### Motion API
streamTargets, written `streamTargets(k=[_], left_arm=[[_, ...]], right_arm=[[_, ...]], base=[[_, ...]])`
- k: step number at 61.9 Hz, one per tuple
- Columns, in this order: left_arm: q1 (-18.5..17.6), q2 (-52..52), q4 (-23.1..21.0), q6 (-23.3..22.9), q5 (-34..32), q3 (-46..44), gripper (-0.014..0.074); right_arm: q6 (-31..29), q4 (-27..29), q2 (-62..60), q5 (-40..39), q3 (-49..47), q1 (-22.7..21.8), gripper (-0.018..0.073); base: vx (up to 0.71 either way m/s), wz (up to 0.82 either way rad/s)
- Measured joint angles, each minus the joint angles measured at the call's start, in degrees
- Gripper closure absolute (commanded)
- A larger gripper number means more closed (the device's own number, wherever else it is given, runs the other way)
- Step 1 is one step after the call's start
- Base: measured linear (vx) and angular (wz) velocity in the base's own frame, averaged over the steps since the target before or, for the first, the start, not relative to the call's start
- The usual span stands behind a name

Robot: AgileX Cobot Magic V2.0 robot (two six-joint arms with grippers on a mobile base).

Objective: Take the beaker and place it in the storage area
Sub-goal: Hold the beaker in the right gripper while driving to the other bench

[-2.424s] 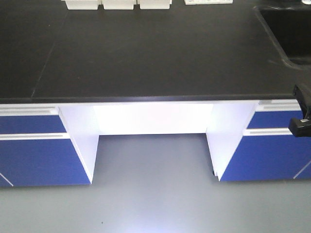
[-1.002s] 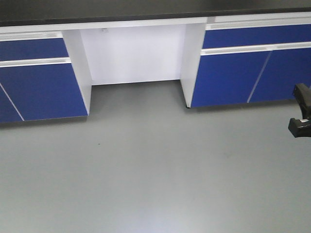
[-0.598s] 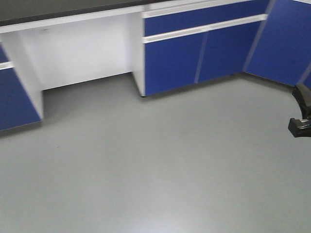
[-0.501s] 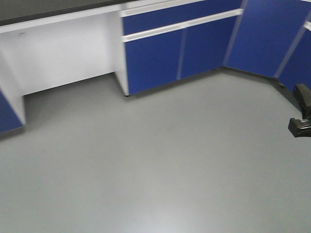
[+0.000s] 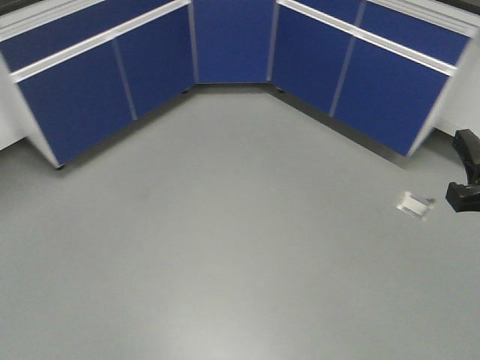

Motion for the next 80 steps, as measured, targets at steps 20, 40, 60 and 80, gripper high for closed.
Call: streamTargets(k=[20,40,60,80], left_arm=[[0.0,0.0,0.0,0.0,0.0,0.0,0.0118],[0.0,0.0,0.0,0.0,0.0,0.0,0.0118],[0.0,0.0,0.0,0.0,0.0,0.0,0.0118],[0.0,0.0,0.0,0.0,0.0,0.0,0.0118]], right_arm=[[0.0,0.0,0.0,0.0,0.0,0.0,0.0567],[0.0,0.0,0.0,0.0,0.0,0.0,0.0567],[0.0,0.0,0.0,0.0,0.0,0.0,0.0567],[0.0,0.0,0.0,0.0,0.0,0.0,0.0567]], base=[[-0.03,-0.58],[0.06,-0.49],[0.18,-0.42],[0.31,-0.3]])
